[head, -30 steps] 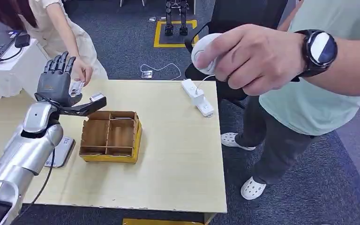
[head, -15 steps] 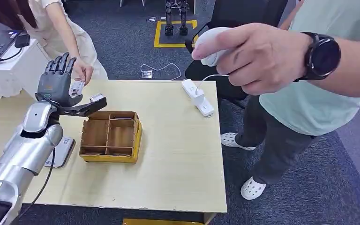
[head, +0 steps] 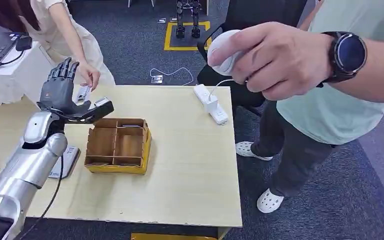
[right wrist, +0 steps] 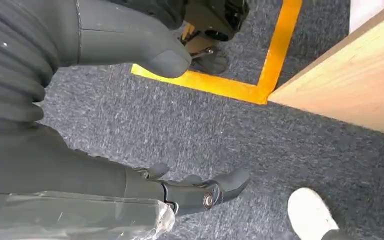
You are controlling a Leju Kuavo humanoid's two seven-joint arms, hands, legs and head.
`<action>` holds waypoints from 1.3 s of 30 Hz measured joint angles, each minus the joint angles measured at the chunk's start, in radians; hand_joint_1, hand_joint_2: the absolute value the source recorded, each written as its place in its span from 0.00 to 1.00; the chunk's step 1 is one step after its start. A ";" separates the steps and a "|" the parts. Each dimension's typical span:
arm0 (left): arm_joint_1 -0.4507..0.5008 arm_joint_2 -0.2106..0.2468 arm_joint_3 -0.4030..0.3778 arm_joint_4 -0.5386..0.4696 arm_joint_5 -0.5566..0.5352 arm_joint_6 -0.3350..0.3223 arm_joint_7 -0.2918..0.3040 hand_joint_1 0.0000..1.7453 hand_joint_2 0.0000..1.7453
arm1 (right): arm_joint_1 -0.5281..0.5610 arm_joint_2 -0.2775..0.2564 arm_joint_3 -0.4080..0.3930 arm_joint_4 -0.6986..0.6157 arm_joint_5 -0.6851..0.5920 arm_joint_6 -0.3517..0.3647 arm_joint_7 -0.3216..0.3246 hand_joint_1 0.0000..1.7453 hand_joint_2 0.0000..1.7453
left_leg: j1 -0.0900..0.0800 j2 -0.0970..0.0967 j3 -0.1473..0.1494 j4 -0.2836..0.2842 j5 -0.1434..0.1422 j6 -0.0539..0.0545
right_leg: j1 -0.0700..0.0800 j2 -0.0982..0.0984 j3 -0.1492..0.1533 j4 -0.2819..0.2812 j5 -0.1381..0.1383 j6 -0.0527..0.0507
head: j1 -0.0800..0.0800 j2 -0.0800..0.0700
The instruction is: Pass the card to the sensor for recognition and then transmit it.
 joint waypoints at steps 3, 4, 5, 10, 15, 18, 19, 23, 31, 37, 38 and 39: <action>0.000 0.003 0.000 0.000 -0.031 0.005 0.001 0.01 1.00 | 0.000 -0.009 0.001 0.000 -0.009 0.009 -0.039 0.00 1.00 | 0.000 0.000 0.000 0.000 0.000 0.000 | 0.000 0.000 0.000 0.000 0.000 0.000 | 0.000 0.000; 0.000 0.008 0.000 0.000 -0.048 0.005 0.002 0.01 1.00 | 0.000 -0.013 0.002 0.000 -0.011 0.010 -0.048 0.00 1.00 | 0.000 0.000 0.000 0.000 0.000 0.000 | 0.000 0.000 0.000 0.000 0.000 0.000 | 0.000 0.000; -0.001 0.011 0.000 0.000 -0.066 0.008 0.003 0.01 1.00 | 0.001 -0.016 0.003 0.000 -0.012 0.010 -0.052 0.00 1.00 | 0.000 0.000 0.000 0.000 0.000 0.000 | 0.000 0.000 0.000 0.000 0.000 0.000 | 0.000 0.000; -0.001 0.029 0.000 -0.001 -0.082 0.020 -0.005 0.01 1.00 | 0.001 -0.026 0.007 0.000 -0.019 0.003 -0.063 0.00 1.00 | 0.000 0.000 0.000 0.000 0.000 0.000 | 0.000 0.000 0.000 0.000 0.000 0.000 | 0.000 0.000; -0.001 0.039 0.000 -0.004 -0.080 0.036 -0.028 0.00 1.00 | 0.000 -0.036 0.021 0.000 -0.033 0.003 -0.075 0.00 1.00 | 0.000 0.000 0.000 0.000 0.000 0.000 | 0.000 0.000 0.000 0.000 0.000 0.000 | 0.000 0.000; 0.000 0.042 0.000 -0.004 -0.071 0.035 -0.028 0.00 1.00 | 0.001 -0.039 0.027 0.000 -0.045 -0.005 -0.076 0.00 1.00 | 0.000 0.000 0.000 0.000 0.000 0.000 | 0.000 0.000 0.000 0.000 0.000 0.000 | 0.000 0.000; 0.000 0.042 0.000 -0.004 -0.070 0.034 -0.026 0.00 1.00 | 0.001 -0.039 0.029 0.000 -0.049 -0.006 -0.075 0.00 1.00 | 0.000 0.000 0.000 0.000 0.000 0.000 | 0.000 0.000 0.000 0.000 0.000 0.000 | 0.000 0.000; 0.000 0.042 0.000 -0.004 -0.090 0.027 -0.014 0.00 1.00 | 0.001 -0.042 0.041 0.000 -0.052 -0.020 -0.068 0.00 1.00 | 0.000 0.000 0.000 0.000 0.000 0.000 | 0.000 0.000 0.000 0.000 0.000 0.000 | 0.000 0.000; 0.001 0.042 -0.001 -0.004 -0.114 0.023 0.001 0.04 1.00 | 0.001 -0.048 0.050 0.000 -0.053 -0.039 -0.057 0.00 1.00 | 0.000 0.000 0.000 0.000 0.000 0.000 | 0.000 0.000 0.000 0.000 0.000 0.000 | 0.000 0.000; 0.001 0.044 -0.001 -0.004 -0.100 -0.013 -0.005 1.00 1.00 | 0.000 -0.050 0.053 -0.002 -0.052 -0.046 -0.046 0.00 1.00 | 0.000 0.000 0.000 0.000 0.000 0.000 | 0.000 0.000 0.000 0.000 0.000 0.000 | 0.000 0.000; 0.001 0.044 -0.001 -0.004 -0.097 -0.016 -0.006 1.00 1.00 | 0.000 -0.052 0.055 -0.002 -0.052 -0.048 -0.044 0.00 1.00 | 0.000 0.000 0.000 0.000 0.000 0.000 | 0.000 0.000 0.000 0.000 0.000 0.000 | 0.000 0.000; 0.001 0.044 -0.001 -0.004 -0.095 -0.019 -0.006 1.00 1.00 | 0.000 -0.053 0.056 -0.002 -0.052 -0.050 -0.042 0.00 1.00 | 0.000 0.000 0.000 0.000 0.000 0.000 | 0.000 0.000 0.000 0.000 0.000 0.000 | 0.000 0.000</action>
